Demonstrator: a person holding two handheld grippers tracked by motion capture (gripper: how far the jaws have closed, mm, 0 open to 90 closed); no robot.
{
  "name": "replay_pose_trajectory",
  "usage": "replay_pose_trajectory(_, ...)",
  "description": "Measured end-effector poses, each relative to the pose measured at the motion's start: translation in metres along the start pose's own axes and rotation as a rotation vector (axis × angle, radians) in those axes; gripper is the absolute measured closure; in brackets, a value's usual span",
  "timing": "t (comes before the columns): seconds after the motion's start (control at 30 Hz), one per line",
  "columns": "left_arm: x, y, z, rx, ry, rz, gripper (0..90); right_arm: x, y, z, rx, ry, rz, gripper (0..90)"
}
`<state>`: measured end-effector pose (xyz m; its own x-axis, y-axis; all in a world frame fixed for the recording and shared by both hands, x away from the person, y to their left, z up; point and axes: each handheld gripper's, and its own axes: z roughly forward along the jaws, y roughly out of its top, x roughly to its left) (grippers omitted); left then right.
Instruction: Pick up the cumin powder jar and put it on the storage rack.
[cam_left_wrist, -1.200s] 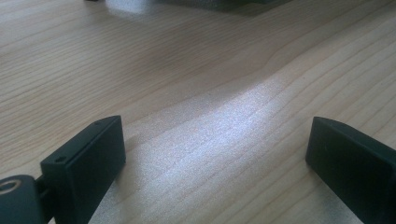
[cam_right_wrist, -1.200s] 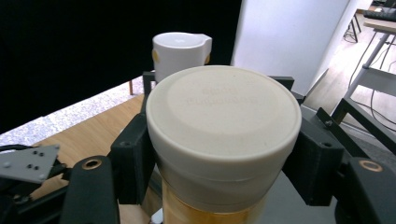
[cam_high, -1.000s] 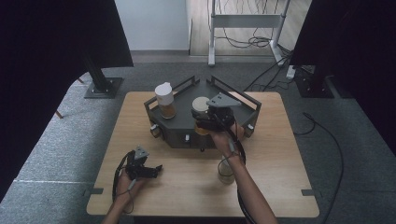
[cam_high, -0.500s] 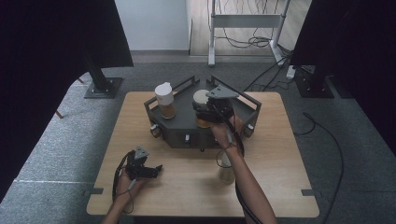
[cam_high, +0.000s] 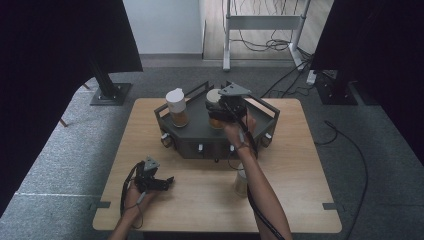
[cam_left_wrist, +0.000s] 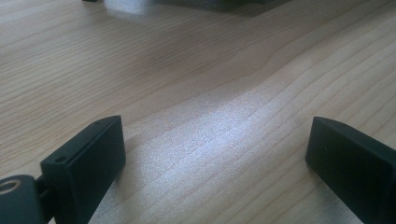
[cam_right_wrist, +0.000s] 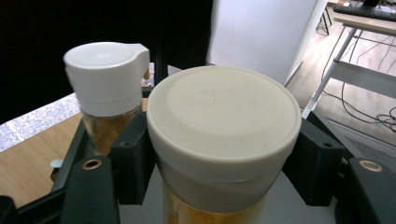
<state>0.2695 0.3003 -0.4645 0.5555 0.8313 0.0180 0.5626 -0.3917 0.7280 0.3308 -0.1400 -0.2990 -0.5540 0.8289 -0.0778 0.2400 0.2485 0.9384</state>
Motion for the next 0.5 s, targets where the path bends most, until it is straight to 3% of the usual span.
replay_pose_trajectory(0.5,0.0,0.0,0.0,0.0,0.0,0.0,4.5,-0.005,-0.005,0.013,0.028,-0.011,0.028,33.0)
